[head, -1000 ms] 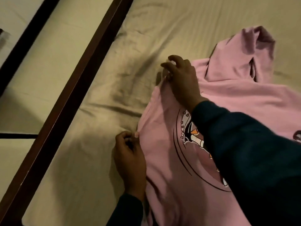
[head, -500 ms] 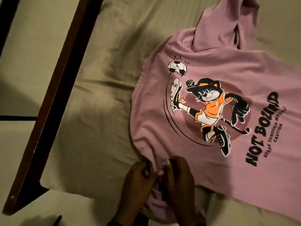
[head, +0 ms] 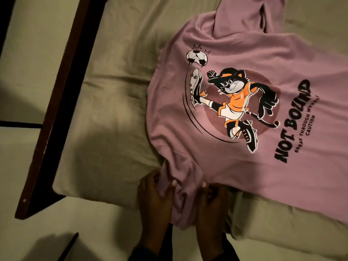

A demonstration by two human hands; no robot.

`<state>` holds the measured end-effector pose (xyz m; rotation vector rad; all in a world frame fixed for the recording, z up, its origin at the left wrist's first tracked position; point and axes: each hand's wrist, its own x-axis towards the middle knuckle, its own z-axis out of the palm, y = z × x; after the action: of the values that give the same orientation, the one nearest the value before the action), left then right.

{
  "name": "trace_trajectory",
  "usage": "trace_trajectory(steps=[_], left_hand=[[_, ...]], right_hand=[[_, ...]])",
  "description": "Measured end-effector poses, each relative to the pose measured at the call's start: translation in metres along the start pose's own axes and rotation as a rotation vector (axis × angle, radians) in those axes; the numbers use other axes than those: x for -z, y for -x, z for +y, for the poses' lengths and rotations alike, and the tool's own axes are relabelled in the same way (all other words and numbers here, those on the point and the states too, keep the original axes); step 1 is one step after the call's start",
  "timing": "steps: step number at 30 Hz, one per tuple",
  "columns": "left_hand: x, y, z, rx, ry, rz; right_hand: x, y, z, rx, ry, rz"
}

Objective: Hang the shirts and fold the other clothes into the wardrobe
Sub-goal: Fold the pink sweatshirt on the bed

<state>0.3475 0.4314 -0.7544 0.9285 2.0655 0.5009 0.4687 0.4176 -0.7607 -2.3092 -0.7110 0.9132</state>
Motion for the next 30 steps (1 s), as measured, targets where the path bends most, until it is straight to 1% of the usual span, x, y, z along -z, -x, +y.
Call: trace_trajectory(steps=[2, 3, 5, 8, 11, 12, 14, 16, 17, 19, 20, 21, 22, 24, 25, 26, 27, 28, 29, 30], left_hand=[[-0.007, -0.007, 0.010, 0.088, 0.139, -0.104], [-0.005, -0.010, 0.013, 0.123, 0.192, -0.137], [0.001, -0.011, 0.011, 0.177, 0.232, -0.076], [0.019, 0.001, -0.006, 0.227, 0.265, 0.067], [0.025, 0.003, -0.018, 0.217, 0.221, 0.133], [0.024, -0.001, -0.015, 0.233, 0.272, 0.126], [0.024, -0.014, -0.004, 0.267, 0.327, 0.055], [0.024, -0.028, 0.003, 0.233, 0.239, 0.024], [0.026, -0.034, 0.002, 0.229, 0.187, 0.088], [0.031, -0.042, 0.003, 0.248, 0.102, 0.315], [0.031, -0.042, 0.004, 0.227, 0.091, 0.407], [0.026, -0.038, 0.009, 0.174, 0.069, 0.436], [0.017, -0.032, 0.017, 0.095, 0.034, 0.409], [-0.011, -0.014, 0.029, -0.065, -0.108, 0.304], [-0.023, -0.008, 0.031, -0.106, -0.195, 0.293], [-0.033, -0.008, 0.033, -0.105, -0.258, 0.308], [-0.038, -0.011, 0.035, -0.036, -0.281, 0.330], [-0.040, -0.018, 0.035, 0.078, -0.277, 0.337], [-0.039, -0.025, 0.033, 0.202, -0.240, 0.346], [-0.035, -0.032, 0.029, 0.290, -0.194, 0.365]], right_hand=[[0.001, -0.016, -0.003, -0.092, -0.051, 0.047], [0.001, -0.020, -0.003, -0.143, -0.095, 0.031], [0.003, -0.025, -0.003, -0.223, -0.214, -0.056], [0.016, -0.028, -0.005, -0.247, -0.282, -0.168], [0.023, -0.027, -0.004, -0.315, -0.403, -0.176], [0.023, -0.026, -0.004, -0.359, -0.449, -0.179], [0.022, -0.024, -0.003, -0.459, -0.595, -0.190], [0.023, -0.026, -0.002, -0.527, -0.707, -0.164], [0.026, -0.028, 0.000, -0.548, -0.714, -0.143], [0.036, -0.033, 0.005, -0.583, -0.719, -0.087], [0.041, -0.034, 0.008, -0.603, -0.738, -0.064], [0.048, -0.038, 0.012, -0.618, -0.760, -0.034], [0.055, -0.041, 0.015, -0.623, -0.771, -0.010], [0.069, -0.050, 0.019, -0.635, -0.795, 0.028], [0.076, -0.055, 0.022, -0.642, -0.815, 0.042], [0.085, -0.063, 0.027, -0.657, -0.854, 0.052], [0.095, -0.071, 0.032, -0.668, -0.895, 0.068], [0.105, -0.079, 0.037, -0.668, -0.954, 0.084], [0.115, -0.087, 0.045, -0.658, -1.011, 0.103], [0.122, -0.093, 0.048, -0.668, -1.090, 0.112]])
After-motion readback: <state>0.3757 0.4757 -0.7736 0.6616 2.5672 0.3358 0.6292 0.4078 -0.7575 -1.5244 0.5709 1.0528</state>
